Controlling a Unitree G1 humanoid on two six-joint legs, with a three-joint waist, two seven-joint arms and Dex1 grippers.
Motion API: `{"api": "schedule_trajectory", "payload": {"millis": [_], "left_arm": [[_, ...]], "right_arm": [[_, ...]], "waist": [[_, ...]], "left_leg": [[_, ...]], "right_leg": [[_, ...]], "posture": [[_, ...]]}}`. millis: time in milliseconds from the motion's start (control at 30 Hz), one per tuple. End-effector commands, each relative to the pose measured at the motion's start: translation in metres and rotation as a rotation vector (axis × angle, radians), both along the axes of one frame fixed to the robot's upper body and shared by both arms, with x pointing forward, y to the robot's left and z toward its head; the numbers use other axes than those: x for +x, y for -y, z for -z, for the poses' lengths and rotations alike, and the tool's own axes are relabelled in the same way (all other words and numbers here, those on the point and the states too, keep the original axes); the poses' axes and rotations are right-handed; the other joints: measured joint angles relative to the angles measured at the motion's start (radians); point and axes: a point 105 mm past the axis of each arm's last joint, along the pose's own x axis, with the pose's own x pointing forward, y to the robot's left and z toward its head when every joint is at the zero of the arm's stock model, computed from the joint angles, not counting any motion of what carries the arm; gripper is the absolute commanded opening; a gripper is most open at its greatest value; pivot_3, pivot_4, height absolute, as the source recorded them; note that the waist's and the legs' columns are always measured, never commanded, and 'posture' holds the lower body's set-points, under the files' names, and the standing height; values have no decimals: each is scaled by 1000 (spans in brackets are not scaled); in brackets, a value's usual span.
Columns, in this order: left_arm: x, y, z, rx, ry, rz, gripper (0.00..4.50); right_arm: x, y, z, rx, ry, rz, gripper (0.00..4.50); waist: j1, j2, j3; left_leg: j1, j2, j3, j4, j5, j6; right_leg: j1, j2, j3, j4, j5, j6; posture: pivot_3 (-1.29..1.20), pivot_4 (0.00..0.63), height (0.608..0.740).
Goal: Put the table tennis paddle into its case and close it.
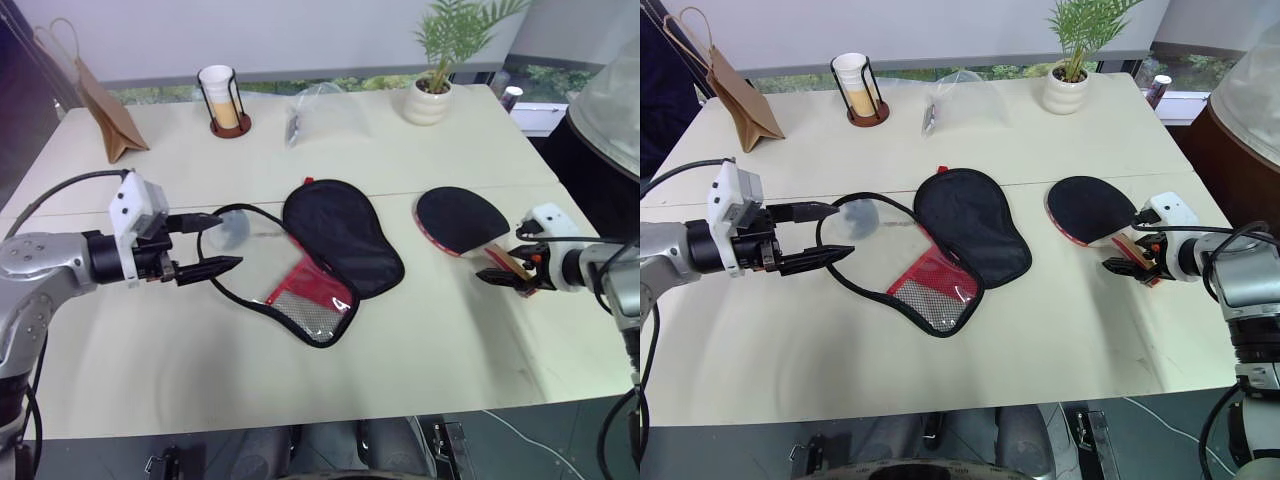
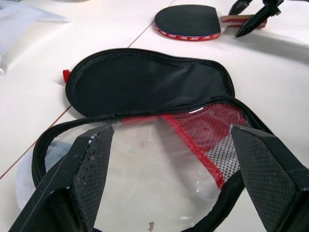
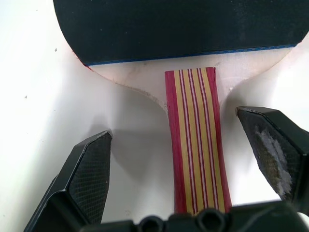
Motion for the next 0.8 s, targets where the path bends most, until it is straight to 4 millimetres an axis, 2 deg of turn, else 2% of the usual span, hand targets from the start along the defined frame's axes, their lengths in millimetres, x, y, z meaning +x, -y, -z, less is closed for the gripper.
{"api": "schedule_trajectory", "payload": {"millis": [33, 167, 200, 233, 267, 333, 400, 533, 633, 667, 800], "left_arm": [[-2, 0, -7, 5, 41, 5, 3980], [-1, 0, -7, 5, 41, 5, 3980], [-1, 0, -7, 5, 41, 5, 3980], [-1, 0, -7, 5, 41, 5, 3980], [-1, 0, -7, 5, 41, 6, 3980], [0, 0, -7, 3, 41, 7, 3980], [1, 0, -7, 2, 41, 8, 3980], [3, -1, -6, 0, 40, 6, 3980], [7, 1, -7, -5, 43, 13, 3980], [8, 1, -7, -6, 43, 15, 3980], [12, 7, -7, -13, 49, 33, 3980]], "right_arm": [[0, 6, 0, -2, 9, 45, 3620], [1, 4, -4, 5, 17, 42, 1681], [1, 3, -5, 7, 19, 40, 1077], [1, 2, -8, 11, 24, 40, 816], [1, 2, -9, 15, 28, 41, 817], [6, -4, -27, 55, 68, 67, 817], [9, -18, -48, 85, 115, 57, 817], [10, -47, -73, 126, 164, 16, 817], [10, -91, -85, 183, 191, -37, 817], [10, -101, -86, 197, 195, -42, 817], [10, -157, -70, 262, 155, -43, 817]], "waist": [[0, 0, 0], [0, 0, 0], [0, 0, 0], [0, 0, 0], [0, 0, 0], [0, 0, 0], [0, 1, 1], [-5, 2, 1], [-3, 2, 1], [-4, 2, 1], [0, 1, 1]], "left_leg": [[0, 0, 0, 0, 0, 0], [0, 0, 0, 0, 0, 0], [0, 0, 0, 0, 0, 0], [0, 0, 0, 0, 0, 0], [0, 0, 0, 1, 0, 0], [0, 0, 0, 1, 0, 0], [0, 0, 0, 0, 0, 0], [-1, 1, 0, 0, 0, 0], [-1, 2, 0, -1, 0, 1], [-1, 2, 0, -1, 0, 1], [-1, 2, -1, -1, 0, 1]], "right_leg": [[0, 0, 0, 0, 0, 0], [0, 0, 0, 0, 0, 0], [1, 0, 0, 0, 0, 0], [1, 0, 0, -1, 0, 0], [1, 0, 0, -1, 0, 0], [1, 0, 0, -1, 0, 0], [0, 0, 0, -1, 0, 0], [-2, 0, 0, 0, 0, 0], [-2, 1, 0, 0, 1, 0], [-2, 1, 0, 0, 1, 0], [-2, 1, 1, 0, 1, 0]], "posture": [[0, 150, 740], [0, 150, 740], [0, 150, 740], [0, 150, 740], [0, 150, 740], [0, 150, 740], [0, 150, 740], [0, 150, 740], [0, 150, 740], [0, 150, 740], [0, 150, 740]]}}
